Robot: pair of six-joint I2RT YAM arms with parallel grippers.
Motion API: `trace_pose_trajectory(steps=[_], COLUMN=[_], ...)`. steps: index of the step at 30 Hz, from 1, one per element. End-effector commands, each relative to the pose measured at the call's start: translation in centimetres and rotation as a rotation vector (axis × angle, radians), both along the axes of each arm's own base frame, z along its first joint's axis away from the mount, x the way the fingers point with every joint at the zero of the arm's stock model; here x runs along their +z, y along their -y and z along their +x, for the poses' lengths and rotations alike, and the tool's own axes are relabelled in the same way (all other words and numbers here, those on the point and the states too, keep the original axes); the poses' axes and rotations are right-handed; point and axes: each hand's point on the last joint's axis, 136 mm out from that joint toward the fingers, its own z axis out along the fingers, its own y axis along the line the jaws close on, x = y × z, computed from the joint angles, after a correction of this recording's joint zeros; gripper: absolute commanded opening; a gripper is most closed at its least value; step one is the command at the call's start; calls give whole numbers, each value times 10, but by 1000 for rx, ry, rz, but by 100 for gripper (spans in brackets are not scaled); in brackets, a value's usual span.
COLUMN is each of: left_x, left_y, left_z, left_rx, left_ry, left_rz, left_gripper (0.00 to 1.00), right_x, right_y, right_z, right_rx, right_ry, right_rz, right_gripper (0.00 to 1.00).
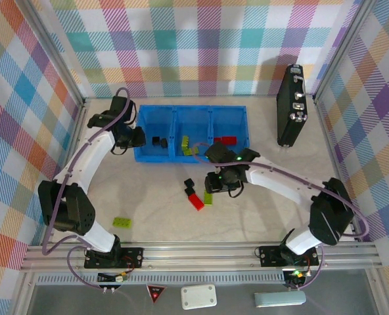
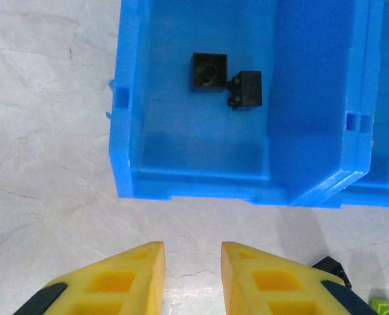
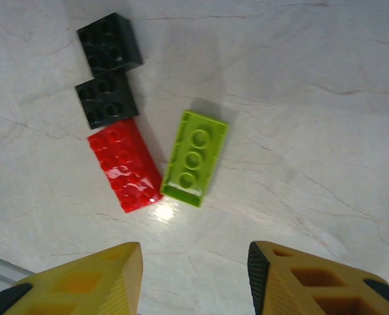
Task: Sort the legos into containers by color
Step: Pick up the lego from the bottom-center of the table.
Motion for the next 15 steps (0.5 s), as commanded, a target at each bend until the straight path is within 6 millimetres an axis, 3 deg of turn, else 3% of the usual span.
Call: trace_pose_trajectory(steps=[1, 9, 15], left_x=[6, 4, 6], left_y=[1, -9, -15], left_z=[7, 6, 5], left_rx=[-25, 7, 21], left_ry=[68, 104, 113], left_rz=[-11, -21, -21], left_gripper=[29, 29, 29], right_x=[1, -20, -37], right_y=[-16, -49, -63], right_z=[-2, -9, -8], right_rx=[31, 148, 201], right_ry=[4, -24, -34], right_rz=[-31, -106, -172], right_gripper=[48, 48, 48])
